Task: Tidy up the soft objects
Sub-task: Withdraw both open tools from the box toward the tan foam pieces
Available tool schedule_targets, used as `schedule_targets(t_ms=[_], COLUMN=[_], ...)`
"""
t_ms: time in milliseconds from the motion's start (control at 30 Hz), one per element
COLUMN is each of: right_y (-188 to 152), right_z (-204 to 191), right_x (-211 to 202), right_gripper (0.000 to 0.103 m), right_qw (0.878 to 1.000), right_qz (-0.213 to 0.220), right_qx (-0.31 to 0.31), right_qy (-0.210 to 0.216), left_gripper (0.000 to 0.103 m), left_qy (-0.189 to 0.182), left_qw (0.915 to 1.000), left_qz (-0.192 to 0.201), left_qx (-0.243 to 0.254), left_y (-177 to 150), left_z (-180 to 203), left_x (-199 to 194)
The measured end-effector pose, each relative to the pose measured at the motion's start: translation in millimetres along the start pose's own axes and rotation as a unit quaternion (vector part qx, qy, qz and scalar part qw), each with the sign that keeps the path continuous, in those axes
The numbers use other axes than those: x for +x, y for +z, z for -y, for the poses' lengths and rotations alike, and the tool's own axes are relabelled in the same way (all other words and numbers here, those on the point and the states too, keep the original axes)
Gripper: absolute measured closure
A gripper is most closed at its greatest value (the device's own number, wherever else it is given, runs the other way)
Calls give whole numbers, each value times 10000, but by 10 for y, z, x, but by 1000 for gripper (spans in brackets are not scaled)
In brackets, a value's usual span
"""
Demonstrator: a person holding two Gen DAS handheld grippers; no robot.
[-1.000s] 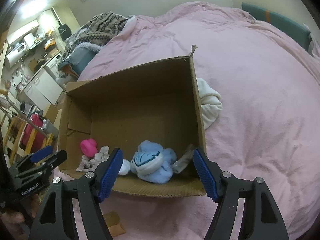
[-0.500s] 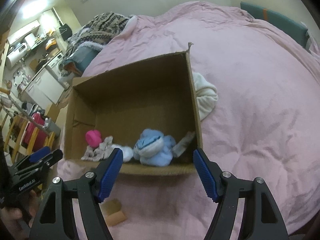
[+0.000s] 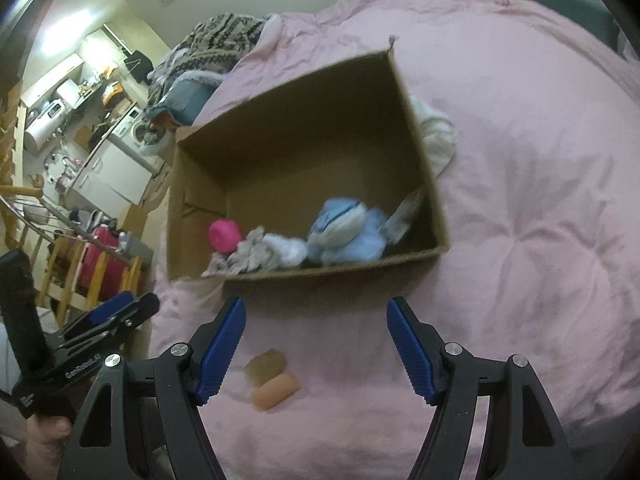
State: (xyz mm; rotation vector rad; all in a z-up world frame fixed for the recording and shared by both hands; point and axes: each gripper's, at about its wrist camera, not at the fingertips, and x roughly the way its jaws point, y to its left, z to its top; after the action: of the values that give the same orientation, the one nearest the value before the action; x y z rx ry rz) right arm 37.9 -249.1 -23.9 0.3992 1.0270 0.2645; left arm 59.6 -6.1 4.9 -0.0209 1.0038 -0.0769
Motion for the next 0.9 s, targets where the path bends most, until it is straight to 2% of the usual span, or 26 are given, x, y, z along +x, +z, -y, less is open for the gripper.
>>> schedule_targets(t_ms=[267, 533, 767, 833, 900], right_y=[-156, -270, -405, -455, -520], right_z=[-76, -52, -240, -352, -418], right_x=[365, 705, 987, 1034, 1123], right_gripper=[26, 26, 26, 32, 50], right_qw=[9958, 9836, 9741, 9729, 9698], right_qz=[-826, -1581, -2165, -2220, -2351], right_qx=[147, 469, 23, -198, -292], right_qy=[361, 732, 652, 615, 574], left_gripper=[34, 34, 34, 34, 34], left_qy=[129, 230, 177, 182, 197], left_qw=[9992, 9970, 9945, 9948, 9953], left_qz=[-297, -541, -726, -728, -722], left_qx=[-214, -510, -729, -690, -622], left_y=[-64, -73, -77, -81, -83], left_z=[-36, -151, -193, -176, -147], left_x=[120, 236, 326, 334, 332])
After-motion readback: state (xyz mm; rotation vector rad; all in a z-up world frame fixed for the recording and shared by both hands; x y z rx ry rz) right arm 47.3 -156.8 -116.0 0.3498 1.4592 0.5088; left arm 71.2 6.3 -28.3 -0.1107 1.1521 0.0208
